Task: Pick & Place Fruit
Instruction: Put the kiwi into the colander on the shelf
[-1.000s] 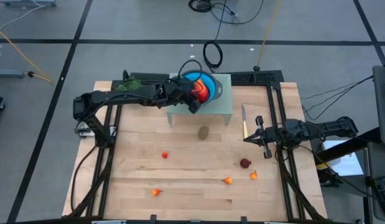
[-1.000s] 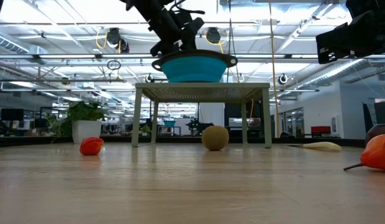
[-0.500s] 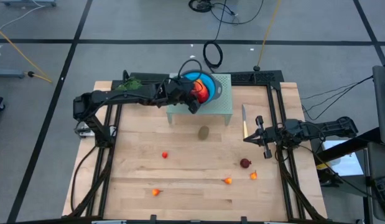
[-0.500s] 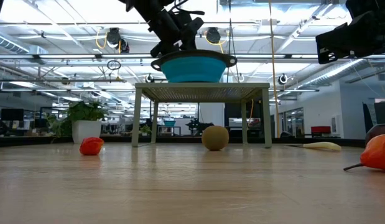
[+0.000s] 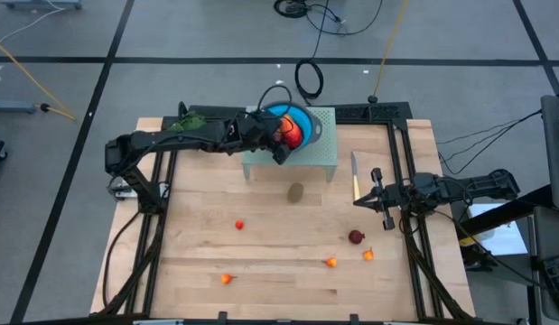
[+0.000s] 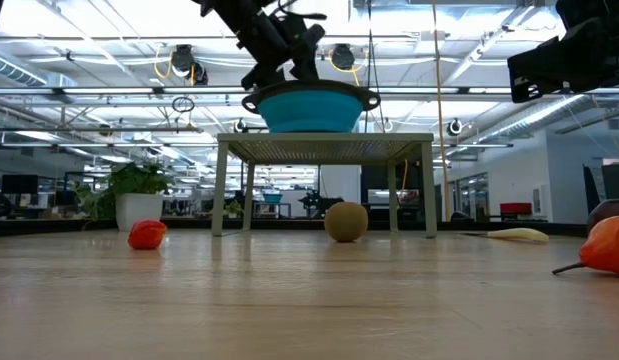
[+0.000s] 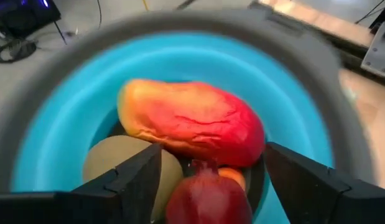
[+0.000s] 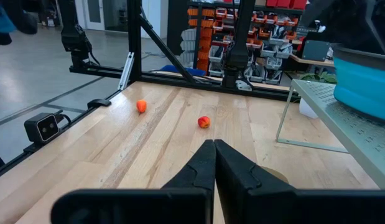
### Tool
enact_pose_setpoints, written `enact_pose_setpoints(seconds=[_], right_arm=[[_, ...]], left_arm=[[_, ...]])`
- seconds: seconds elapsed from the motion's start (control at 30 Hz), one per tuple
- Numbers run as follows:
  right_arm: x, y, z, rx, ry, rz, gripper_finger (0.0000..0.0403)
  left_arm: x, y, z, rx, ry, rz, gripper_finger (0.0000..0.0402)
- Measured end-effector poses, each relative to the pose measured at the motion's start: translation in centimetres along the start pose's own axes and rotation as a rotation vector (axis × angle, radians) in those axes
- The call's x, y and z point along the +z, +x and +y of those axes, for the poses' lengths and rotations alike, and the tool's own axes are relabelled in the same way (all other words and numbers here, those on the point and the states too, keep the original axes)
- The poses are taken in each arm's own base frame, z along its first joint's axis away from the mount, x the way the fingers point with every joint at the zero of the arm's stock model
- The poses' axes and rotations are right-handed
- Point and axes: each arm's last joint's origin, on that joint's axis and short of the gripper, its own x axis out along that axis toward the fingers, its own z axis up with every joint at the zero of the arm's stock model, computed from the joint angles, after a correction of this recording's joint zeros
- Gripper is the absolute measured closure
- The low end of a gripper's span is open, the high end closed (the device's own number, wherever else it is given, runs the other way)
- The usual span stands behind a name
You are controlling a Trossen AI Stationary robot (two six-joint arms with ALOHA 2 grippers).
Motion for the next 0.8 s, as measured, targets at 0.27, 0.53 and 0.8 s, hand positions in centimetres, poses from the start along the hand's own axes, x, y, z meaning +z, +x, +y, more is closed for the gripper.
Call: enact_pose_setpoints(seconds=[0.27, 0.53, 0.8], right_arm=[[0.0, 0.0, 0.0, 0.000, 0.000, 0.000, 0.0403], [0.0, 0.0, 0.0, 0.000, 0.000, 0.000, 0.0403], [0.0, 0.0, 0.0, 0.000, 0.000, -0.001, 0.0403]], left_arm=[[2.4, -5.4, 1.1, -0.038, -0.066, -0.147, 0.0110], [2.1, -13.9, 0.1, -0.176, -0.128, -0.198, 0.0110], [-0.3, -18.4, -1.7, -0.296, -0.135, -0.089, 0.0110]])
